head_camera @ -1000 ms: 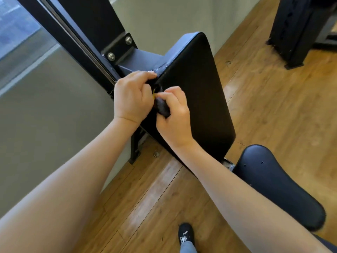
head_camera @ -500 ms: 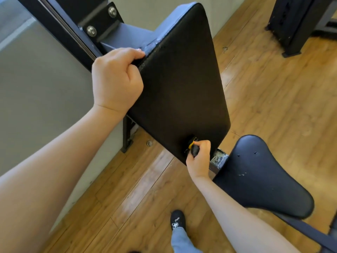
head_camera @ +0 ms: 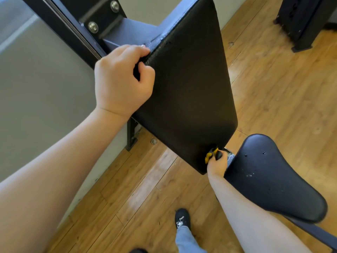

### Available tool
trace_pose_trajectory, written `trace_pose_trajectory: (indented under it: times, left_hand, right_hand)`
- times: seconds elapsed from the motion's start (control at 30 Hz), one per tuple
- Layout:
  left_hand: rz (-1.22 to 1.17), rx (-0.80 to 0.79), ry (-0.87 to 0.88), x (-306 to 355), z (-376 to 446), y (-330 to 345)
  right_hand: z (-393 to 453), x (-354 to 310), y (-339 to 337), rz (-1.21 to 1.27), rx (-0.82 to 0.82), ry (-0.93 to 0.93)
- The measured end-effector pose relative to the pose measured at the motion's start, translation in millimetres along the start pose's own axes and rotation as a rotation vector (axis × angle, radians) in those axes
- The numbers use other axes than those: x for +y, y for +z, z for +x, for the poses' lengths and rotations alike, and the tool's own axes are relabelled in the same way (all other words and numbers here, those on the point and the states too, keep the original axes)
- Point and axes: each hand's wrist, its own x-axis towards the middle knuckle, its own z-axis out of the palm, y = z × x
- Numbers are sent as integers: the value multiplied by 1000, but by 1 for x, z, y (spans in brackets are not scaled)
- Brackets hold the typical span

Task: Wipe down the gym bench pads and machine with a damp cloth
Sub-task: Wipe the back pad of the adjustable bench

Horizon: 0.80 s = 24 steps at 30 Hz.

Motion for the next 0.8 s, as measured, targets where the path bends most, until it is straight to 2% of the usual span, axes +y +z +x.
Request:
trace_pose_trajectory:
  times: [0.1, 0.17, 0.3, 0.37, 0.43, 0.5, 0.57, 0.8]
  left_hand:
    - [5, -5, 2, -1, 0, 0]
    - [7, -6, 6, -1, 1, 0]
    - [4, -5, 2, -1, 0, 1]
    - [4, 4, 1, -1, 0, 1]
    - [7, 8, 4, -1, 0, 0]
    - [14, 6, 5, 1, 0, 0]
    - [20, 3, 6, 1, 0, 1]
    - [4, -38, -19, -3, 3, 0]
  right_hand:
    - [16, 11, -3, -50, 16, 64]
    - [24, 16, -6, 15, -2, 132]
    - [23, 23, -11, 247, -171, 160]
    - [14, 23, -14, 238, -281, 135]
    - [8, 21, -18, 155, -290, 88]
    - [3, 11, -22, 84, -208, 18]
    - [-4, -11, -23, 126, -175, -42]
    - [-59, -135, -28, 257, -287, -452]
